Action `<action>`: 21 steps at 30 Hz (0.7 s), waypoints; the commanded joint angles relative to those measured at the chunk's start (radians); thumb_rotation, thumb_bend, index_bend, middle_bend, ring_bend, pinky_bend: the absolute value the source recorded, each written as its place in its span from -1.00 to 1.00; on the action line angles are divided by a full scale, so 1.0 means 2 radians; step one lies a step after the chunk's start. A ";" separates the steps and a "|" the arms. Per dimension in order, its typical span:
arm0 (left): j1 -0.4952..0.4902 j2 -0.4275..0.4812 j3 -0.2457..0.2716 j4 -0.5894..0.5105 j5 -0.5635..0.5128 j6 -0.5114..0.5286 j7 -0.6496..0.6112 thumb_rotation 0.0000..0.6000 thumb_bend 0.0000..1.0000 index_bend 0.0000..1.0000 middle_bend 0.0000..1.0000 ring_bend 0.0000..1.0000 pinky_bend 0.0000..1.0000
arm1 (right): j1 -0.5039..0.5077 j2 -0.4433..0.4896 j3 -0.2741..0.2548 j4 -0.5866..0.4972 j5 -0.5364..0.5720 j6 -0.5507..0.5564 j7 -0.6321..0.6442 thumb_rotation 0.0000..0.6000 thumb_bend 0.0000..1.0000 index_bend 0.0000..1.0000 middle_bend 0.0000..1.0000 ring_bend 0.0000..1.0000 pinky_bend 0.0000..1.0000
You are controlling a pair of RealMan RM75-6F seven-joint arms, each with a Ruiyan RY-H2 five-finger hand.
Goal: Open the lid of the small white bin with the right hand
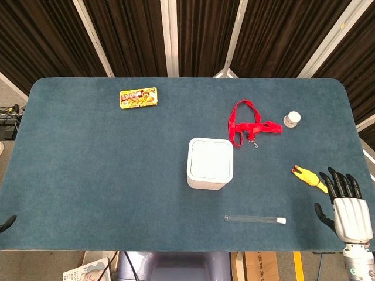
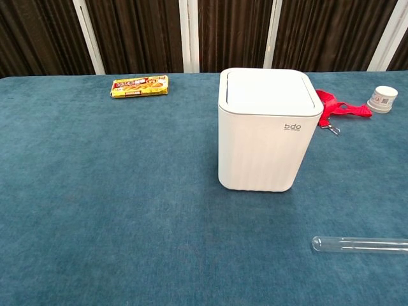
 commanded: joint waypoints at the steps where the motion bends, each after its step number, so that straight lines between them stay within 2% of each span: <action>1: 0.001 0.000 -0.001 -0.001 -0.004 0.000 0.000 1.00 -0.91 -0.85 -1.00 -1.00 -1.00 | 0.000 0.000 0.001 0.002 -0.001 0.002 0.002 1.00 -0.32 -0.69 -0.78 -0.68 -0.71; 5: -0.001 0.000 -0.002 -0.002 -0.005 -0.002 0.001 1.00 -0.91 -0.85 -1.00 -1.00 -1.00 | -0.001 -0.001 0.001 0.004 -0.003 0.006 0.006 1.00 -0.32 -0.69 -0.67 -0.52 -0.56; 8: -0.001 0.000 -0.001 -0.003 -0.004 -0.004 0.004 1.00 -0.91 -0.85 -1.00 -1.00 -1.00 | 0.003 -0.009 0.006 0.012 -0.014 0.016 0.018 1.00 -0.32 -0.69 -0.39 -0.21 -0.24; 10: -0.001 0.000 0.000 -0.004 -0.003 -0.004 0.004 1.00 -0.91 -0.85 -1.00 -1.00 -1.00 | 0.005 -0.015 0.010 0.018 -0.019 0.022 0.030 1.00 -0.32 -0.69 -0.13 0.02 -0.03; 13: 0.001 0.000 -0.001 -0.005 -0.004 0.000 0.004 1.00 -0.91 -0.85 -1.00 -1.00 -1.00 | 0.013 -0.018 0.012 0.027 -0.032 0.022 0.049 1.00 -0.32 -0.69 0.19 0.32 0.18; 18: 0.001 -0.001 -0.001 -0.007 -0.004 0.001 0.006 1.00 -0.91 -0.85 -1.00 -1.00 -1.00 | 0.042 0.005 0.018 0.018 -0.044 -0.012 0.066 1.00 -0.32 -0.69 0.48 0.58 0.36; 21: 0.002 -0.002 -0.002 -0.007 -0.003 0.002 0.005 1.00 -0.91 -0.85 -1.00 -1.00 -1.00 | 0.059 0.014 0.025 0.002 -0.049 -0.028 0.052 1.00 -0.22 -0.69 0.59 0.67 0.39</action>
